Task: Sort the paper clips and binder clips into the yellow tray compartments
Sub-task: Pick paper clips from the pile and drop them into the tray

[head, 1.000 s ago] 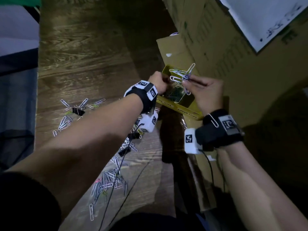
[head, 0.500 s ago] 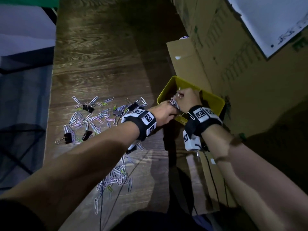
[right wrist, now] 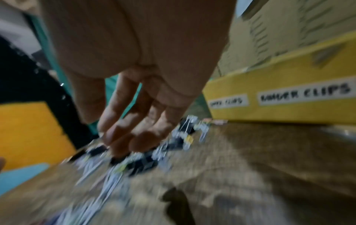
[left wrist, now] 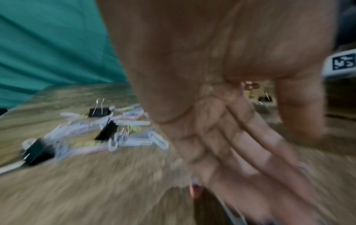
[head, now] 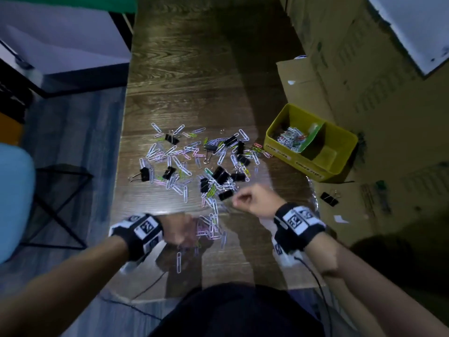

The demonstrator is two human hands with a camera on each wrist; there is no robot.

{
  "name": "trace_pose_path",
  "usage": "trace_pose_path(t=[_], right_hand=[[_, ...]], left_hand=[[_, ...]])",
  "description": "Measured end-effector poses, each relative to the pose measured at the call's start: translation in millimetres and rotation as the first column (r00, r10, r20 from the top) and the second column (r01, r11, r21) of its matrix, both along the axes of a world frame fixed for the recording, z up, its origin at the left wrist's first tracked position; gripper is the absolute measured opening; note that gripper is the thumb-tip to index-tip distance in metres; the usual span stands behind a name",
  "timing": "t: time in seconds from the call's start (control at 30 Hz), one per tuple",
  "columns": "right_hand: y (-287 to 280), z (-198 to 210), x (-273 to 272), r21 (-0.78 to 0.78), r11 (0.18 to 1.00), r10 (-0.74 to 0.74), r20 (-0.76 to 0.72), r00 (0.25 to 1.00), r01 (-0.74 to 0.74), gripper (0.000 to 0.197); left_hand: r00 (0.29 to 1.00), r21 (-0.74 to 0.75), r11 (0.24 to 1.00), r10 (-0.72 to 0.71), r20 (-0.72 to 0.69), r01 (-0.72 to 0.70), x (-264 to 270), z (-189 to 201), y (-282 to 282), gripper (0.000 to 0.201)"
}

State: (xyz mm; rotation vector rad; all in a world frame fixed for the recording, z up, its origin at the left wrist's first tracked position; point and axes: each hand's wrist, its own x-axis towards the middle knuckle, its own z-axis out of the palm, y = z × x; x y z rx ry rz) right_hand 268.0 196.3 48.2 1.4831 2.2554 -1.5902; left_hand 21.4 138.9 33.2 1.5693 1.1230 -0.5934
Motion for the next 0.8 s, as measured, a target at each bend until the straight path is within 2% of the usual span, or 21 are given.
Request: trace_pose_path(t=[0.07,0.1,0.17,0.23,0.3,0.4,0.5,0.57,0.6,0.63,0.7,0.73,0.8], right_hand=[[-30.7,-26.0,-15.6,-0.152,0.961,0.247,0.082,0.965,-0.233,0.014],[-44.6,-38.4,-22.2,-0.229,0.925,0.335,0.116,0.935,-0.303,0.014],[-67.4,-55.4,-34.4,-0.326,0.879,0.412,0.153,0.898,-0.347,0.018],[-80.7,-64.3,-45.2,-0.3,0.901,0.378,0.193,0.906,-0.312,0.021],[-85.2,-68.5,-53.9,-0.221,0.944,0.294,0.23,0.928,-0.245,0.015],[-84.6,-72.3,-61.9,-0.009,0.988,0.153,0.261,0.953,-0.156,0.003],[-86.1,-69.4,-63.0,0.206,0.976,0.006,0.317,0.948,-0.075,0.019],[-87.8,-63.7,-63.6,0.24,0.969,-0.039,0.371,0.928,-0.056,0.056],[-89.1,-60.4,-65.3,0.239,0.97,-0.059,0.392,0.918,-0.04,0.072],[-90.8,-57.8,-68.3,0.228,0.973,-0.064,0.421,0.905,-0.037,0.084],[-95.2,-57.8,-76.2,0.201,0.978,-0.046,0.478,0.877,-0.058,0.098],[-98.0,-58.0,-80.9,0.197,0.977,-0.026,0.5,0.865,-0.084,0.101],[-101.6,-60.4,-88.7,0.227,0.967,-0.017,0.514,0.857,-0.117,0.1]], left_hand=[[0.982,-0.259,0.965,-0.093,-0.164,0.048,-12.4,-10.7,-39.6,0.011],[0.97,-0.315,0.949,-0.104,-0.22,0.03,-16.9,-18.4,-56.6,0.015],[0.972,-0.293,0.956,-0.046,-0.232,-0.025,-20.7,-27.1,-76.6,0.024],[0.983,-0.194,0.979,0.034,-0.179,-0.069,-17.3,-31.5,-76.7,0.029],[0.99,-0.082,0.994,0.06,-0.131,-0.071,-7.2,-34.5,-65.4,0.026],[0.996,0.147,0.989,0.041,-0.074,-0.03,3.9,-36.4,-44.6,0.024],[0.995,0.283,0.955,0.097,-0.035,-0.083,-3.7,-33.7,-31.9,0.018],[0.978,0.445,0.876,0.21,-0.005,-0.186,-16.1,-35.0,-30.9,0.011],[0.961,0.536,0.811,0.278,0.0,-0.235,-21.2,-38.4,-33.8,0.022],[0.945,0.587,0.769,0.328,-0.019,-0.255,-24.7,-42.1,-37.9,0.045],[0.926,0.582,0.779,0.362,-0.111,-0.235,-21.4,-43.6,-45.6,0.088],[0.922,0.572,0.794,0.353,-0.16,-0.205,-16.1,-44.6,-49.1,0.098],[0.922,0.586,0.796,0.329,-0.203,-0.155,-4.3,-49.5,-52.1,0.095]])
